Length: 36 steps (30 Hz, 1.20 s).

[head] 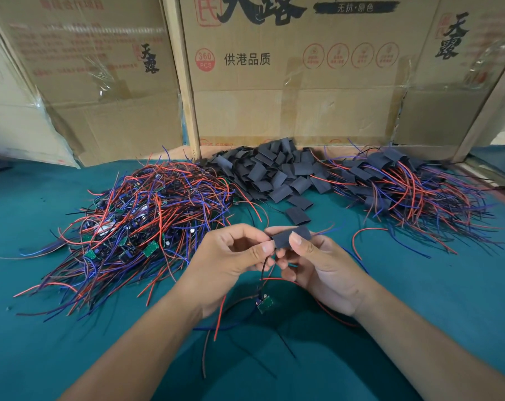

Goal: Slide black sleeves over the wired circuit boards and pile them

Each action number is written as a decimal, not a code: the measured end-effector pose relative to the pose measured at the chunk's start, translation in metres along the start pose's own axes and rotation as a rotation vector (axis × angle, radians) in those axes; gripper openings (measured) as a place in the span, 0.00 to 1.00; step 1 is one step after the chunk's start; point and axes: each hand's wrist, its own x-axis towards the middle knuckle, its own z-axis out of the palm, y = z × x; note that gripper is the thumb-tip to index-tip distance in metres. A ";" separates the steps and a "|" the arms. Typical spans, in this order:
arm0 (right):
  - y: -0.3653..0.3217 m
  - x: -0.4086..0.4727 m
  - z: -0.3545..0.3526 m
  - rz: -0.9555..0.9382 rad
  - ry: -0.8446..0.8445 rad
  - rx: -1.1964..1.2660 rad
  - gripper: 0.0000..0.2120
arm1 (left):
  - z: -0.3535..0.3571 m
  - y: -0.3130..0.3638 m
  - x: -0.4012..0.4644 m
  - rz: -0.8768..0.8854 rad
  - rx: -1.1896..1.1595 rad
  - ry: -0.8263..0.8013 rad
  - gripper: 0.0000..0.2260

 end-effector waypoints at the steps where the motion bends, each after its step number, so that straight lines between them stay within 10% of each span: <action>1: 0.000 0.000 0.000 0.003 -0.004 -0.001 0.28 | 0.000 0.000 0.000 -0.039 -0.045 -0.013 0.09; 15: 0.001 -0.001 0.006 0.051 -0.005 -0.045 0.16 | 0.004 -0.003 0.002 -0.272 -0.267 -0.030 0.18; 25: 0.004 0.003 0.010 0.101 0.263 -0.008 0.07 | -0.001 -0.006 0.006 0.008 0.203 0.091 0.10; 36: -0.029 -0.001 -0.007 -0.100 0.452 -0.232 0.03 | -0.007 -0.008 0.005 -0.146 0.171 -0.020 0.05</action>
